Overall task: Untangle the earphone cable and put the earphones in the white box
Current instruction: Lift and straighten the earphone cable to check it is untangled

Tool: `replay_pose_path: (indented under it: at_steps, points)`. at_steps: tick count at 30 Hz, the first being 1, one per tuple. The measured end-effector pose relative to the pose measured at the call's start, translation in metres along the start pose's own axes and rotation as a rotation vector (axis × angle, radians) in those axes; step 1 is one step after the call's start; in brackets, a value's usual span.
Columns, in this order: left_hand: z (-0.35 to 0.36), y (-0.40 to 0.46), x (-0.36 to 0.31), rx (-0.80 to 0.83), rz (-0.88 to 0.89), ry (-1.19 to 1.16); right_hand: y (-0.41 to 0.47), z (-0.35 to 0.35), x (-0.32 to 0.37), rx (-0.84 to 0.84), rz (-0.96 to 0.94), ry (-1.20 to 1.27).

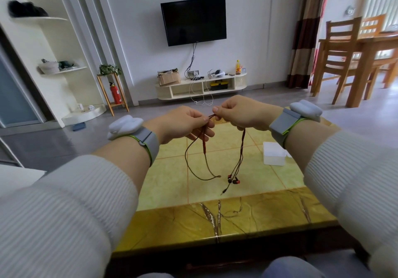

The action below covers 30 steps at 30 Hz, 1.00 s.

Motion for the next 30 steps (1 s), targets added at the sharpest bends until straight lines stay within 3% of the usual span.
replay_pose_path:
  at_steps: [6,10,13,19,30]
  points:
    - [-0.004,0.000,0.009,0.043,-0.084,0.031,0.000,-0.002,-0.001,-0.021,0.024,0.037]
    - [0.002,0.000,0.011,0.169,-0.160,0.256,0.000,-0.001,0.001,-0.003,0.018,0.032]
    - [0.002,0.001,0.007,0.153,-0.162,0.350,0.000,0.000,0.001,0.003,0.008,0.016]
    - [0.002,0.004,-0.014,-0.052,0.047,0.172,0.004,0.004,0.002,0.001,0.003,-0.029]
    - [0.000,0.005,-0.002,0.079,-0.037,0.230,0.000,0.000,-0.002,0.004,0.022,-0.019]
Point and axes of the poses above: each hand's wrist, its own y-axis towards the middle knuckle, its own z-axis out of the palm, x = y × z, the point moved 5 cm from there along y, towards the middle knuckle, and after that the axes turned 8 degrees about -z, right-handed, at the moved point
